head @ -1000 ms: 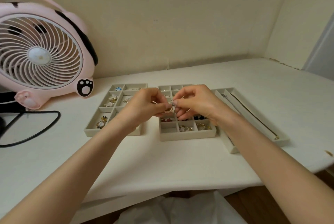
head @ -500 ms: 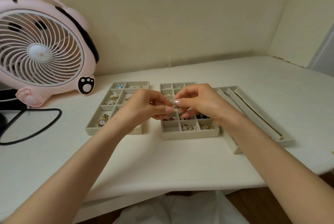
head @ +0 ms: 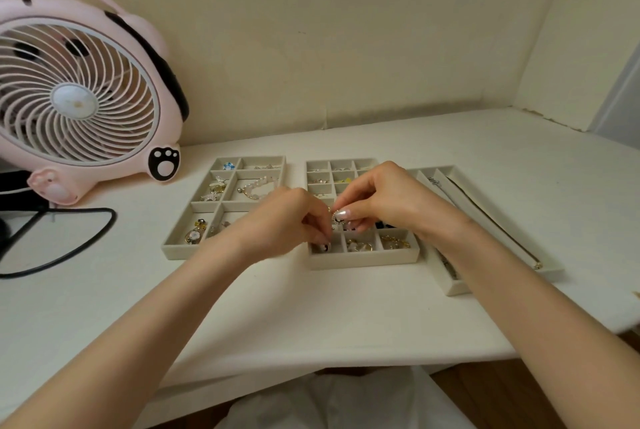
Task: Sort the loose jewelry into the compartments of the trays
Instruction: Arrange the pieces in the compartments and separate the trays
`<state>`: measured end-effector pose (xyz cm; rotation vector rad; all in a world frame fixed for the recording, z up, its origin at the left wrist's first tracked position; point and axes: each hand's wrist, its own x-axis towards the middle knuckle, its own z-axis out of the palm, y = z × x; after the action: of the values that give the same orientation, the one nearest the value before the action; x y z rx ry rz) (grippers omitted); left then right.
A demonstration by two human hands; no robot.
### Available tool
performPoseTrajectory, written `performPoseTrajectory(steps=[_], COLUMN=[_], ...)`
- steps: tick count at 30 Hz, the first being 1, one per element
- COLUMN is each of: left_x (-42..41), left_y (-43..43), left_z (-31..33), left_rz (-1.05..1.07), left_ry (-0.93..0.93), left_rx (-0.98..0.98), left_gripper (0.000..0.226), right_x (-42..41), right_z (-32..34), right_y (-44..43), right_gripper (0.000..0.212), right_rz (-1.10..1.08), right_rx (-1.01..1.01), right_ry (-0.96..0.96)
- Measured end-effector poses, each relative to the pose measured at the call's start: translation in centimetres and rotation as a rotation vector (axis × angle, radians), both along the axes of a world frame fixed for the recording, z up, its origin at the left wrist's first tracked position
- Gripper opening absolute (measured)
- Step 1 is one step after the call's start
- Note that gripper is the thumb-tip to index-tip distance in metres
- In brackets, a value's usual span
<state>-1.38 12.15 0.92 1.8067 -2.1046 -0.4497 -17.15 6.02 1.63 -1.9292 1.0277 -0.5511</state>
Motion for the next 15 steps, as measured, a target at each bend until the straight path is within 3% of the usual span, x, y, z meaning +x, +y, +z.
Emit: performPoseTrajectory(steps=[5,15], left_x=[-0.6,-1.1], left_y=[0.0,0.0], left_z=[0.1,-0.2], left_rz=[-0.01,-0.051], left_ry=[-0.235,-0.403], left_rx=[-0.019,-0.177], left_gripper=[0.014,0.016], right_x=[0.0,-0.4], right_z=[0.2,0.9], right_y=[0.2,0.1], right_gripper=[0.009,0.008], right_rz=[-0.015,-0.015], right_rx=[-0.052,-0.075], right_ry=[0.031,0.107])
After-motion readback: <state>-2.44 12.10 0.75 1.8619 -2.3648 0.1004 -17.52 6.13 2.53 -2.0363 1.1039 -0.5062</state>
